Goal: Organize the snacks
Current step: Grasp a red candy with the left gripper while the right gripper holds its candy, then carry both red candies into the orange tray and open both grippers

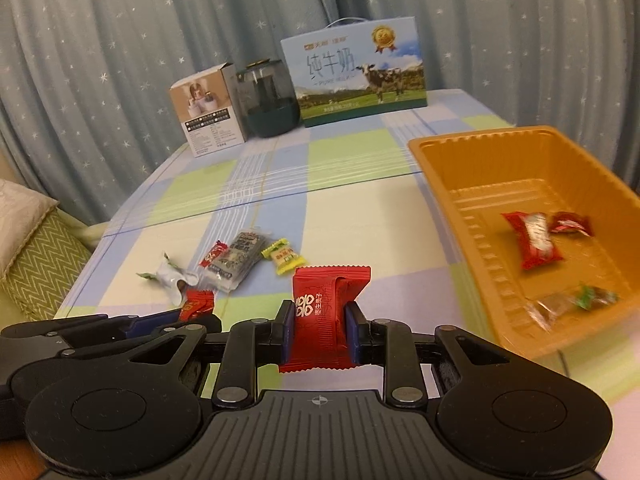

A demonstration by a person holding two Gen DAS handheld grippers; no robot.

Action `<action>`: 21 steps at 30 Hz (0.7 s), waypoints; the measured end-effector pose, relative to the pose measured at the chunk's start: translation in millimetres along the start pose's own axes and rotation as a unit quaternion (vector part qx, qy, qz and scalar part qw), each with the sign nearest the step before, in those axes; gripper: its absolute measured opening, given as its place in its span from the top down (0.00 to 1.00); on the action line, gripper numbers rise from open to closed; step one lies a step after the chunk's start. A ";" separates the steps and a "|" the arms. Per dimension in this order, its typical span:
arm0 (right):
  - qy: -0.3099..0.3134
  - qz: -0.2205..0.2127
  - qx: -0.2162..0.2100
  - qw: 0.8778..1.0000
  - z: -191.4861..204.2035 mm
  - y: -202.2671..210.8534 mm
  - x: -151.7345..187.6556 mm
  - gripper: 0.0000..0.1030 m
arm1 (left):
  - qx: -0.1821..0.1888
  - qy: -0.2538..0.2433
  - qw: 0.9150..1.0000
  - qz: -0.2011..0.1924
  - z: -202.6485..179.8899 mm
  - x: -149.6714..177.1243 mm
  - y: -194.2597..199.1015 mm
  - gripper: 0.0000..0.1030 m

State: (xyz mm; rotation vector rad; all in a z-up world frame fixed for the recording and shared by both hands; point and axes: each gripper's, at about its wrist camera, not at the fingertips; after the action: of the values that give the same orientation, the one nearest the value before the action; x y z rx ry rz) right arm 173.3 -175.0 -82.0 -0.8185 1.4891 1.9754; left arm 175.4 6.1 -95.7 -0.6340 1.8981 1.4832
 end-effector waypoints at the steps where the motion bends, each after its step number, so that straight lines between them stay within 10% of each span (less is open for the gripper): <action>1: -0.002 -0.002 0.003 1.000 -1.7 7.4 1.3 0.74 | 0.002 -0.001 1.000 -0.001 -4.0 1.5 4.9 0.82; 21: -0.028 -0.029 0.072 0.997 -51.6 102.5 10.1 0.74 | 0.039 -0.017 0.999 -0.011 -79.8 -0.7 58.1 0.82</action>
State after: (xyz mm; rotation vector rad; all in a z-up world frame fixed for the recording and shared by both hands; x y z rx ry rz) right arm 100.3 -250.2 -34.1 -0.7310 1.5380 1.8115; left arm 119.5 -56.9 -44.1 -0.5884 1.9060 1.3912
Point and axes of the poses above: each gripper's, at about its wrist camera, not at the fingertips, and y roughly against the way its jaws point, z to its left, x to its underside, and after that the axes turned 5 degrees about x, right-handed
